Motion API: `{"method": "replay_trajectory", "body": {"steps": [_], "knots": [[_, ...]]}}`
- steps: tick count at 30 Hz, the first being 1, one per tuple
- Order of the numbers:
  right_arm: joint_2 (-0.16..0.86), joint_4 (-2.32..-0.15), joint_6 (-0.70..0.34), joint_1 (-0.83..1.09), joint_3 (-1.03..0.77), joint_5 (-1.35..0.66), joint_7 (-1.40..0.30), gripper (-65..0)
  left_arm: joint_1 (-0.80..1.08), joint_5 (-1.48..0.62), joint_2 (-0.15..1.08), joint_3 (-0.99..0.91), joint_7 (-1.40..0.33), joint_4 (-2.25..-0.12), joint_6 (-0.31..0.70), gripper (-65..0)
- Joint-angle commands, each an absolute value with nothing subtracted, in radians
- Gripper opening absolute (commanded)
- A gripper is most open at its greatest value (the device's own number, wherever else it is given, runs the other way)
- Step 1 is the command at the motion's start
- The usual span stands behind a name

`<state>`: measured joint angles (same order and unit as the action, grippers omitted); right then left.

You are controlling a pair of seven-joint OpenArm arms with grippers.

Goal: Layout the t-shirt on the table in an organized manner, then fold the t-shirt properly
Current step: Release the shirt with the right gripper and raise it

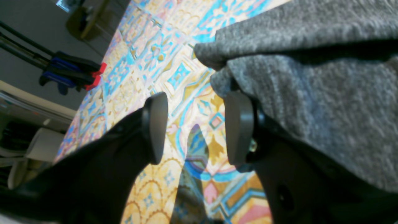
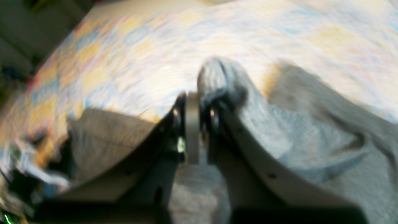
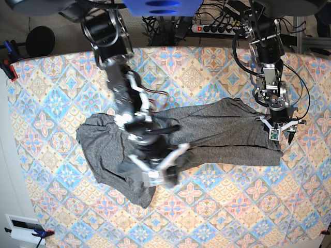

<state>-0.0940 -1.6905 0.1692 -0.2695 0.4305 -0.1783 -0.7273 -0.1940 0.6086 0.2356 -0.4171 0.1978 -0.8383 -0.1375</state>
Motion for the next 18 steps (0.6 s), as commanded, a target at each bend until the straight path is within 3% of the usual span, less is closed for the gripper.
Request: {"method": "replay_trajectory", "body": {"steps": [1,11,18], "knots": [[-0.116,-1.629,0.18,-0.335,0.458,-0.137,-0.685,-65.0,-0.2,0.622,0.246,-0.418,0.182,-0.846,-0.145,-35.3],[-0.157,-0.694,0.179,-0.75,0.527,-0.105,-0.165,-65.0,-0.163,0.622,0.246,-0.42,0.179,-0.846,-0.147,-35.3],[-0.157,-0.513,0.179,-0.937,0.521,-0.105,0.031,-65.0,-0.119,0.622,0.229,-0.42,0.179,-0.846,-0.148,-35.3]]}}
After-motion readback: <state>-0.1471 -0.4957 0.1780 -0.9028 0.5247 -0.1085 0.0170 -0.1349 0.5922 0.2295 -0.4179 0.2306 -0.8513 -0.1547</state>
